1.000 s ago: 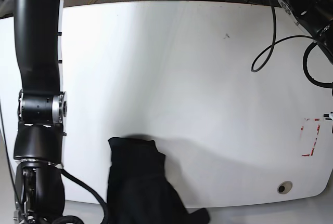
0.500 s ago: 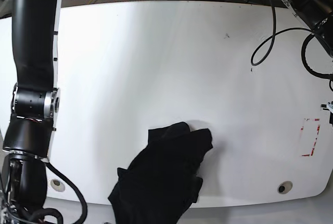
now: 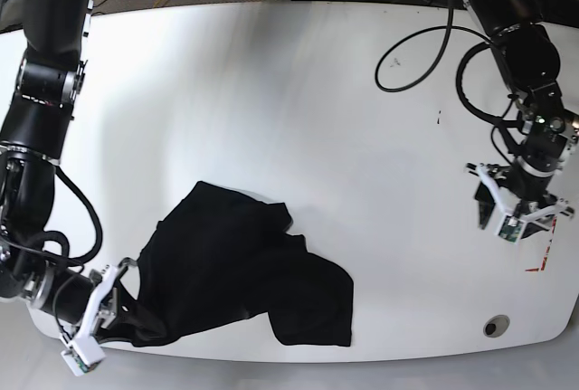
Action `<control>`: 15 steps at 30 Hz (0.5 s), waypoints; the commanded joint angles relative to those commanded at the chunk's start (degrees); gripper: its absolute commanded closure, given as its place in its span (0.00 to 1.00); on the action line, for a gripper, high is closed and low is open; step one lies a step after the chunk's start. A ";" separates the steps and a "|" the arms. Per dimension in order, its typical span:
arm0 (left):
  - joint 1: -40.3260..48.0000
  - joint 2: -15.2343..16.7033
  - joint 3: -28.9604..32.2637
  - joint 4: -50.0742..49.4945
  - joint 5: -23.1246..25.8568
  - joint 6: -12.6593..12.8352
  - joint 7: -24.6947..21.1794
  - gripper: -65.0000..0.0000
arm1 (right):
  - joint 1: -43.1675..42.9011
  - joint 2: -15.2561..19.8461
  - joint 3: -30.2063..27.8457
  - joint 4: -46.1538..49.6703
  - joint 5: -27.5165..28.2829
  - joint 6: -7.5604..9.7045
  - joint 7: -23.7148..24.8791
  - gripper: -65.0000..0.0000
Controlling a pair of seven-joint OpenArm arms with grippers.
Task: Fold the T-shirt properly
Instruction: 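Release the shirt with the left gripper and move it over the shirt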
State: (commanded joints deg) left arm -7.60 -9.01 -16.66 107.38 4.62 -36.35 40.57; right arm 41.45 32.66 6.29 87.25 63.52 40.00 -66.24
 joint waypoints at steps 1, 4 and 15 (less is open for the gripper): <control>0.09 1.32 2.20 0.00 0.09 0.00 0.00 0.49 | -2.29 0.70 1.67 0.09 0.09 0.00 0.00 1.00; 0.26 4.04 7.12 -1.93 0.18 0.18 0.00 0.40 | -7.12 2.02 4.84 0.70 0.00 0.00 0.00 1.00; -6.42 15.03 22.86 -22.07 -0.09 16.53 -3.34 0.25 | -24.35 2.46 15.21 7.82 -3.43 0.00 -0.09 1.00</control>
State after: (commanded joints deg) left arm -14.02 6.02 6.20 85.32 4.53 -19.82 37.23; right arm 17.10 35.12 21.49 95.08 60.09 40.00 -66.33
